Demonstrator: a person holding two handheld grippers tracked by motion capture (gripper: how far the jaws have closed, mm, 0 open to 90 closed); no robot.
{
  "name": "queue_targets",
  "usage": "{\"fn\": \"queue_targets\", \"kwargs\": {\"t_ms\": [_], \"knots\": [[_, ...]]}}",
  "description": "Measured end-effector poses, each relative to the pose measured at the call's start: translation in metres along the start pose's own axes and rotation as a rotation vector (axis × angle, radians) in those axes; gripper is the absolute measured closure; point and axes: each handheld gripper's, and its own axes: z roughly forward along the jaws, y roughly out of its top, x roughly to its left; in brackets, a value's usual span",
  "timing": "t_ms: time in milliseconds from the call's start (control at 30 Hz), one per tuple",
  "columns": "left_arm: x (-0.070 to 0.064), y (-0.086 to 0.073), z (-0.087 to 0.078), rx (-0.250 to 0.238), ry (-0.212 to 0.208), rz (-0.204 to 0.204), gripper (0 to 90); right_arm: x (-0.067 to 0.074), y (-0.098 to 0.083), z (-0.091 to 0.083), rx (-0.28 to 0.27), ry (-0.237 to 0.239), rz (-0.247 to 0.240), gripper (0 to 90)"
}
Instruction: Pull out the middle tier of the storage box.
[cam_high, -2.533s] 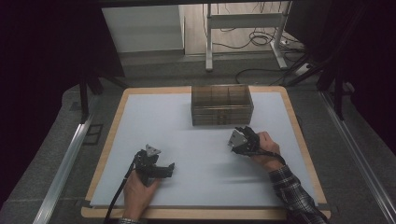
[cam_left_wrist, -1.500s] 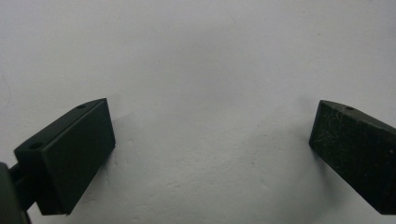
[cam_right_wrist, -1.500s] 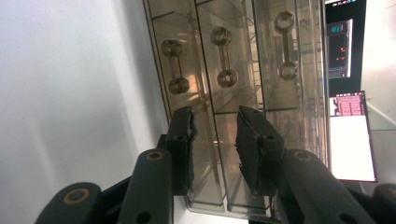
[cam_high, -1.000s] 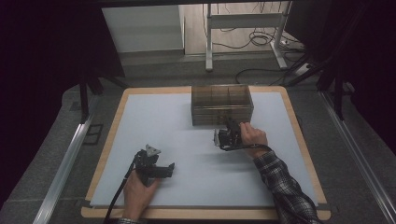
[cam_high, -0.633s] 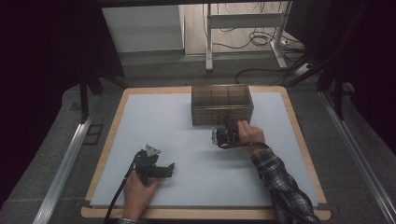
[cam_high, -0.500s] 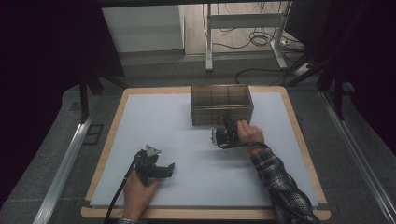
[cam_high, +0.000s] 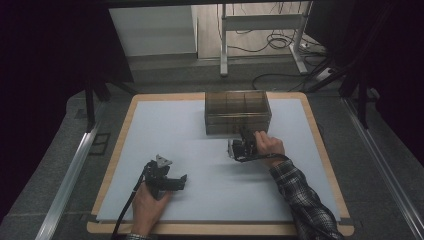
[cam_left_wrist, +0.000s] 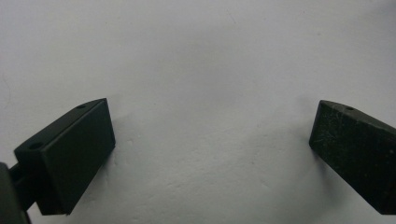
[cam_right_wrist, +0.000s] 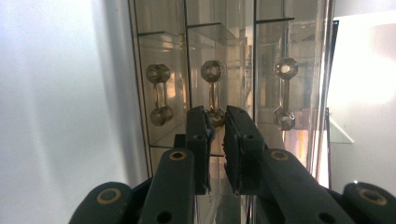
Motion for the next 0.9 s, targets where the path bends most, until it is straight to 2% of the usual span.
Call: {"fn": "queue_targets", "kwargs": {"t_ms": [133, 167, 200, 633, 667, 700, 733, 900], "knots": [[0.000, 0.000, 0.000, 0.000, 0.000, 0.000, 0.0, 0.000, -0.001, -0.003, -0.002, -0.002, 0.000, 79.6], [0.000, 0.000, 0.000, 0.000, 0.000, 0.000, 0.0, 0.000, -0.001, -0.003, -0.021, 0.050, 0.012, 79.7], [0.000, 0.000, 0.000, 0.000, 0.000, 0.000, 0.0, 0.001, -0.001, -0.006, -0.007, -0.001, 0.006, 79.6], [0.000, 0.000, 0.000, 0.000, 0.000, 0.000, 0.0, 0.005, -0.003, -0.022, -0.043, 0.012, 0.014, 79.6], [0.000, 0.000, 0.000, 0.001, 0.000, 0.001, 0.0, 0.006, -0.003, -0.024, -0.042, 0.010, 0.012, 79.5], [0.000, 0.000, 0.000, 0.001, 0.000, 0.000, 0.0, 0.007, -0.003, -0.024, -0.054, -0.015, 0.015, 79.6], [0.000, 0.000, 0.000, 0.001, 0.000, 0.001, 0.0, 0.007, -0.003, -0.027, -0.045, 0.008, 0.011, 79.5], [0.000, 0.000, 0.000, 0.001, 0.000, 0.000, 0.0, 0.008, -0.004, -0.029, -0.047, 0.003, 0.014, 79.4]]}}
